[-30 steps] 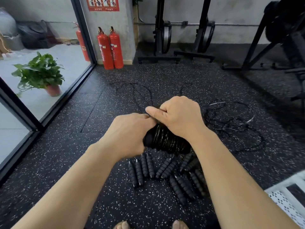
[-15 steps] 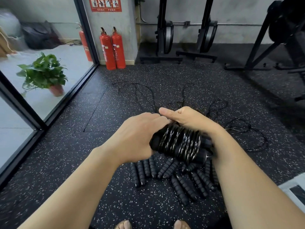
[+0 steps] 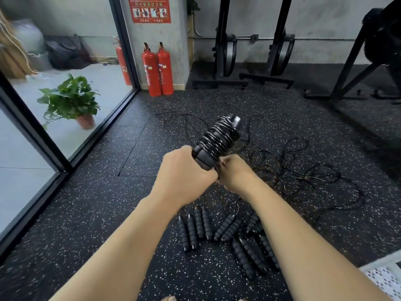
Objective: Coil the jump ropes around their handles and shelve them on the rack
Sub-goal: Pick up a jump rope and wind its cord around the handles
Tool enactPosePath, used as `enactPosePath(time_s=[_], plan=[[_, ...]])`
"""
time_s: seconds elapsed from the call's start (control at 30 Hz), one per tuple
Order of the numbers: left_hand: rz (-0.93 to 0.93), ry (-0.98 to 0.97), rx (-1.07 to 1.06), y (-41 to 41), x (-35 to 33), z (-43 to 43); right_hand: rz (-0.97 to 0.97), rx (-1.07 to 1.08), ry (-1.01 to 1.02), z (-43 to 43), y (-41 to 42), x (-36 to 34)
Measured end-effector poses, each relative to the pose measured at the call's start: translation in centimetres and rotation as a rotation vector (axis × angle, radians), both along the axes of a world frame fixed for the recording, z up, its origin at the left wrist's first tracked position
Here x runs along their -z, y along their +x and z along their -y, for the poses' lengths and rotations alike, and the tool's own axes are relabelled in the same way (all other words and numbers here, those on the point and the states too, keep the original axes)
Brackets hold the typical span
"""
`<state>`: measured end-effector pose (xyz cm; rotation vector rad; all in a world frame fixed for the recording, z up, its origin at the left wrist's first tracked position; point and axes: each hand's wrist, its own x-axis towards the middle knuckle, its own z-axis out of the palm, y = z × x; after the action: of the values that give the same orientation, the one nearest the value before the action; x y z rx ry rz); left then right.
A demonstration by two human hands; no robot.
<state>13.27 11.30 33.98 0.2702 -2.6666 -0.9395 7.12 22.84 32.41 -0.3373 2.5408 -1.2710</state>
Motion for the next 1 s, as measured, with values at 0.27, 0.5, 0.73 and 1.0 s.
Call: enactPosePath(time_s=[0.27,0.5,0.73,1.0], plan=[[0.092,0.102,-0.211,-0.8,0.4,3.8,-0.109,-0.21,0.269,0.4,1.7,0.2],[0.145,-0.06,-0.304,-0.9,1.0,6.0,-0.305,-0.287,0.558,0.6,3.9,-2.1],[0.185,-0.303,-0.346,-0.9,0.8,5.2,-0.485,-0.355,0.452,0.6,5.9,-5.1],[0.104,-0.651,-0.021,-0.6,0.8,3.1,-0.596,-0.232,0.277,-1.3,3.2,-5.7]])
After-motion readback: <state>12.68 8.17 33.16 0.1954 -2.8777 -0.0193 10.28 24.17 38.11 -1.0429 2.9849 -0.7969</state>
